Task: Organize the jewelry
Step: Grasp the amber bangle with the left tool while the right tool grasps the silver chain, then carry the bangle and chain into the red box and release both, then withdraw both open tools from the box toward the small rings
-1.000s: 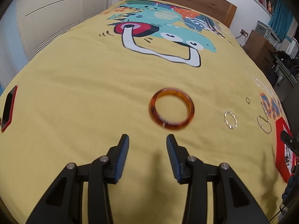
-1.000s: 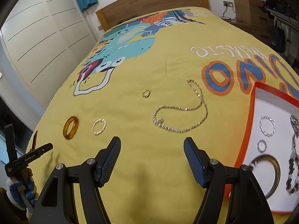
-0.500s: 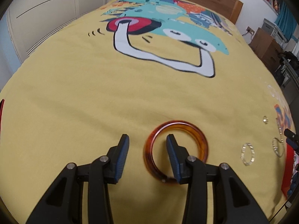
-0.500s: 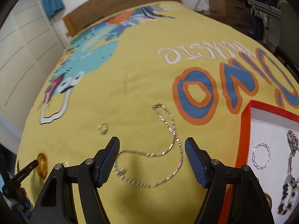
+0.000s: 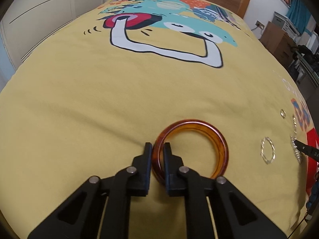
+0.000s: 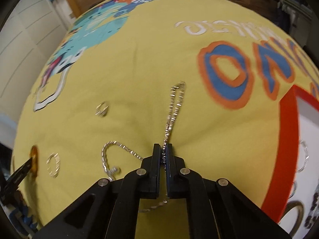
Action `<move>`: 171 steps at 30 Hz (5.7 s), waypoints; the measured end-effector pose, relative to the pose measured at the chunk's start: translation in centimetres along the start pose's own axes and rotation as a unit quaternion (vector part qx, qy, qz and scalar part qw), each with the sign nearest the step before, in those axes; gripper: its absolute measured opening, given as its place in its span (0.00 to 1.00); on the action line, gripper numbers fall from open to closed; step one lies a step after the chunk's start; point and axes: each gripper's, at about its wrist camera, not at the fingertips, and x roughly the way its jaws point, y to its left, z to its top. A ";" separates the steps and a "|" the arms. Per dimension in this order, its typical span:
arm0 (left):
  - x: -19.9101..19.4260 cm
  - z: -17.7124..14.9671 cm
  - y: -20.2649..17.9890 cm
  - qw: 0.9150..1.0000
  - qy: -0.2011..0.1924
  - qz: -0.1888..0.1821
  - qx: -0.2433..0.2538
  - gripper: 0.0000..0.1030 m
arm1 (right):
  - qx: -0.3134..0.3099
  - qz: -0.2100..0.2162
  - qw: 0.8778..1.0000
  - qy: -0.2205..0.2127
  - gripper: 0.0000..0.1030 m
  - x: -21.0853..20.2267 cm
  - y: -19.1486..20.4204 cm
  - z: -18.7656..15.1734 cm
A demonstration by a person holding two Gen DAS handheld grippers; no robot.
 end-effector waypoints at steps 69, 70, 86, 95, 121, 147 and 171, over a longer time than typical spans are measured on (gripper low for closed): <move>-10.3 -9.1 -40.3 0.956 -0.013 -0.148 0.255 0.09 | 0.017 0.041 0.986 -0.161 0.04 -21.7 -17.4 -5.0; -9.8 -9.1 -40.9 0.955 -0.014 -0.145 0.259 0.09 | 0.018 0.038 0.986 -0.163 0.04 -21.2 -17.7 -4.4; -3.6 -10.5 -43.9 0.949 0.012 -0.119 0.292 0.09 | 0.039 0.032 0.992 -0.118 0.04 -13.5 -21.2 -3.7; -3.4 -9.8 -43.5 0.955 0.031 -0.134 0.263 0.10 | 0.055 0.021 0.994 -0.089 0.07 -12.1 -22.3 -5.0; -15.0 -11.5 -34.8 0.958 -0.019 -0.145 0.245 0.26 | 0.039 0.030 0.989 -0.142 0.34 -22.2 -17.1 -10.8; -26.9 -18.0 -13.9 0.985 -0.090 -0.069 0.132 0.40 | -0.034 0.094 0.982 -0.162 0.41 -28.3 -2.7 -20.0; -28.7 -21.1 -8.1 0.990 -0.121 -0.033 0.067 0.40 | -0.053 0.090 0.983 -0.153 0.55 -27.5 1.4 -24.4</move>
